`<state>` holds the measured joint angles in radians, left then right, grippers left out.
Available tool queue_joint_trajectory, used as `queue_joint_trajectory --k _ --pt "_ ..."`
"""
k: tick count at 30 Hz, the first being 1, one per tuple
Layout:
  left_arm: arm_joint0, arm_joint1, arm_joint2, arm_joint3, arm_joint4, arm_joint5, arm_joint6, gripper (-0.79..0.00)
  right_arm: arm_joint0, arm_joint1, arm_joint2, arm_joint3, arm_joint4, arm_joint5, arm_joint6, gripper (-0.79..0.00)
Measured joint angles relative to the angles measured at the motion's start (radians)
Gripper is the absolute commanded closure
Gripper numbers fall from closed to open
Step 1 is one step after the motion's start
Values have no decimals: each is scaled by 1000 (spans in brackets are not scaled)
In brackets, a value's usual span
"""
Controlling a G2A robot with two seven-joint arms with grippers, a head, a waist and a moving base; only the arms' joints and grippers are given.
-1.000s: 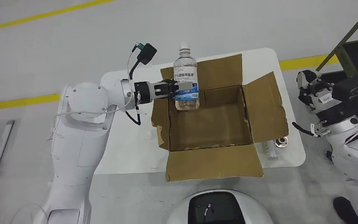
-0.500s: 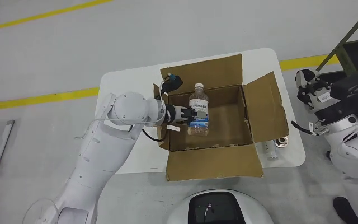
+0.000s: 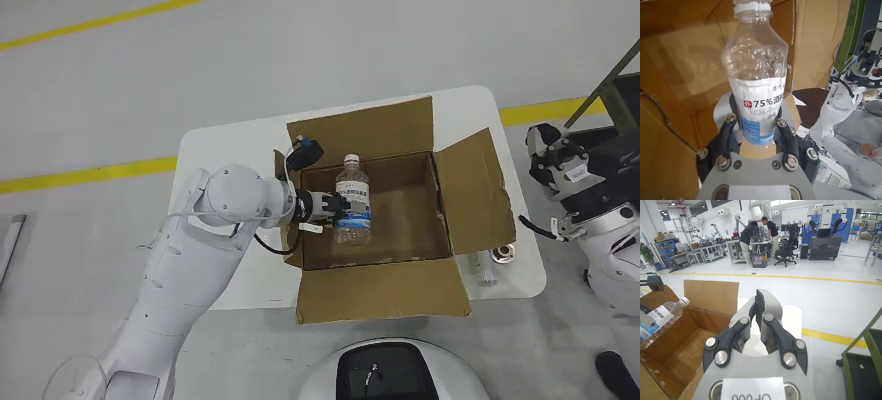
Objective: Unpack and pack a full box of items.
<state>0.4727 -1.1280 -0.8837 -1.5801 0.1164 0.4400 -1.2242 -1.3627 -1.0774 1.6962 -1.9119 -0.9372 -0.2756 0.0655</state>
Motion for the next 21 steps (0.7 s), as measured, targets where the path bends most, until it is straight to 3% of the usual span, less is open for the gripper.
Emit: queue_joint_trajectory --k 3,8,21 --pt "4 -2 17 -16 14 4 19 0 2 -1 -4 1 -2 -3 2 0" --pt "-32 -13 107 -10 112 72 -39 0 0 -2 -2 5 -5 2 2 0" --pt "-131 -36 305 132 56 178 22 0 -5 -4 12 7 0 3 0 0"
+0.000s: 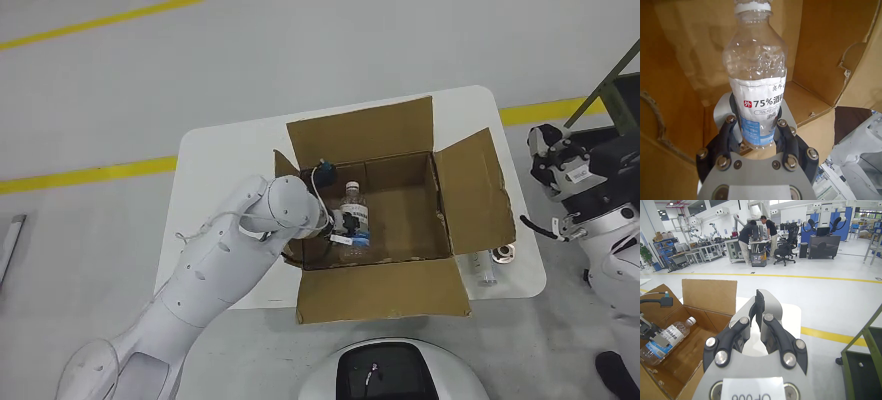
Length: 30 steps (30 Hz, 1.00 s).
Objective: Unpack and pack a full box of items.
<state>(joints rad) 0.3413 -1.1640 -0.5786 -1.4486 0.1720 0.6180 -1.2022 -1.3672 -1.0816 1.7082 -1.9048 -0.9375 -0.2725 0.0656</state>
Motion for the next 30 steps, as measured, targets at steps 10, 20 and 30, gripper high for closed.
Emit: queue_joint_trajectory --k 10,20,30 --pt "-117 -4 176 63 -58 21 20 0 -4 -2 7 2 4 -2 1 0" --pt "-193 -3 287 78 -177 57 57 -785 -13 -3 23 -3 3 -5 -1 0" --pt "-243 7 321 52 -213 87 89 -785 -25 -3 41 -5 0 -9 4 0"
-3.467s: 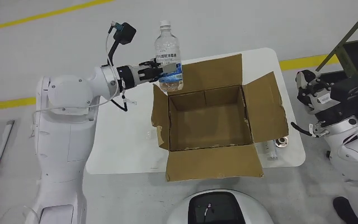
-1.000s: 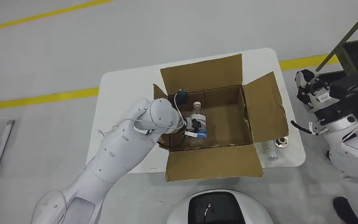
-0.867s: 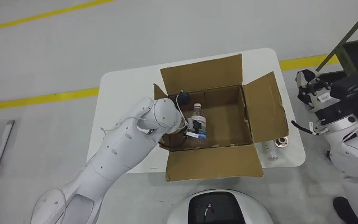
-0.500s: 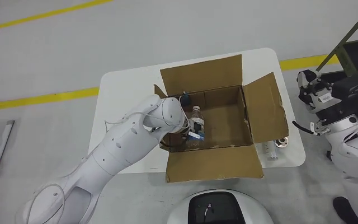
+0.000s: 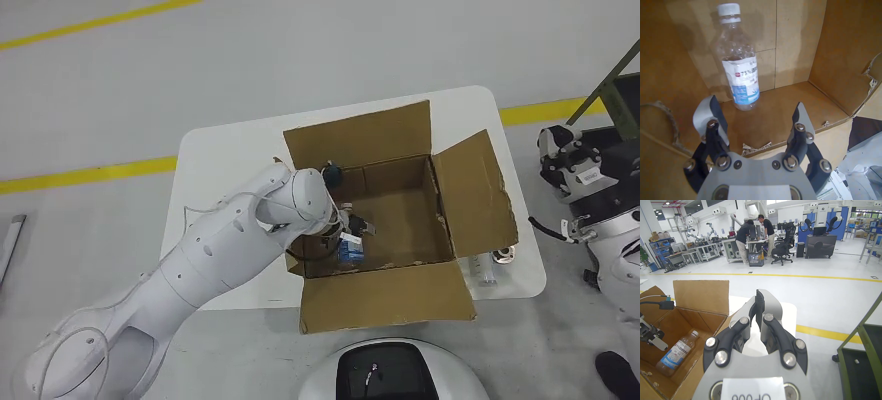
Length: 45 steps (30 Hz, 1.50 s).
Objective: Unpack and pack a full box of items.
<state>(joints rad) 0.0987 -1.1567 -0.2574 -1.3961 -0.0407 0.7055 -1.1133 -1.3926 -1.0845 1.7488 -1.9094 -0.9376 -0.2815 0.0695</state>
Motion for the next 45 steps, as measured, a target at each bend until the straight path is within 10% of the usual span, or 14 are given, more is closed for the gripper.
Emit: queue_joint_trajectory --k 14,27,35,36,38,45 --pt "-1 72 -153 -201 161 -110 68 -785 24 5 75 80 138 -31 83 0" --pt "103 178 -346 -415 312 -16 53 -785 43 56 155 182 140 -329 546 0" --pt "124 186 -361 -435 319 -19 48 -785 12 86 136 177 266 -477 820 0" --pt "124 186 -361 -435 319 -19 48 -785 7 90 135 172 281 -485 848 -77" --pt "124 186 -361 -435 319 -19 48 -785 0 95 142 166 297 -488 874 -785" --pt "124 186 -361 -435 319 -19 48 -785 -5 98 147 161 305 -485 880 -785"
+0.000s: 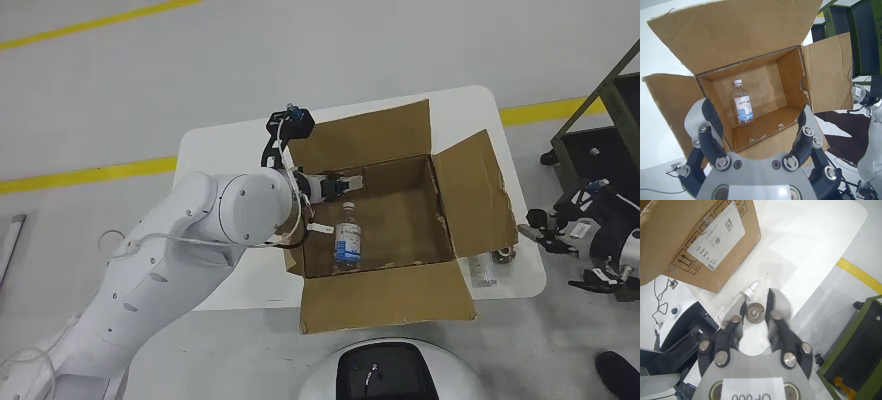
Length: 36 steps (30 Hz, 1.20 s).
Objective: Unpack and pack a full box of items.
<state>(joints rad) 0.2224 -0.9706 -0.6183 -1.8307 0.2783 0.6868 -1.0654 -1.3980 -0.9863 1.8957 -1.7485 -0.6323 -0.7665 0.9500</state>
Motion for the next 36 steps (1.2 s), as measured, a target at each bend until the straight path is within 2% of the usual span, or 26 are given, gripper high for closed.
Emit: queue_joint_trajectory --k 7,10,14,20,24,27,36 --pt "0 0 0 0 0 0 0 -785 0 0 -1 -1 -1 0 -1 -785" --pt "0 0 0 0 0 0 0 -785 2 5 -13 -32 -54 4 1 -785" --pt "0 0 0 0 0 0 0 -785 42 18 -32 -61 -102 35 85 -785" --pt "0 0 0 0 0 0 0 -785 106 68 -149 -112 -202 142 247 -785" --pt "0 0 0 0 0 0 0 -785 129 131 -283 -130 -302 222 327 -785" --pt "0 0 0 0 0 0 0 -785 151 167 -331 -132 -310 266 370 -785" --pt "0 0 0 0 0 0 0 -785 151 169 -332 -131 -302 269 373 -785"
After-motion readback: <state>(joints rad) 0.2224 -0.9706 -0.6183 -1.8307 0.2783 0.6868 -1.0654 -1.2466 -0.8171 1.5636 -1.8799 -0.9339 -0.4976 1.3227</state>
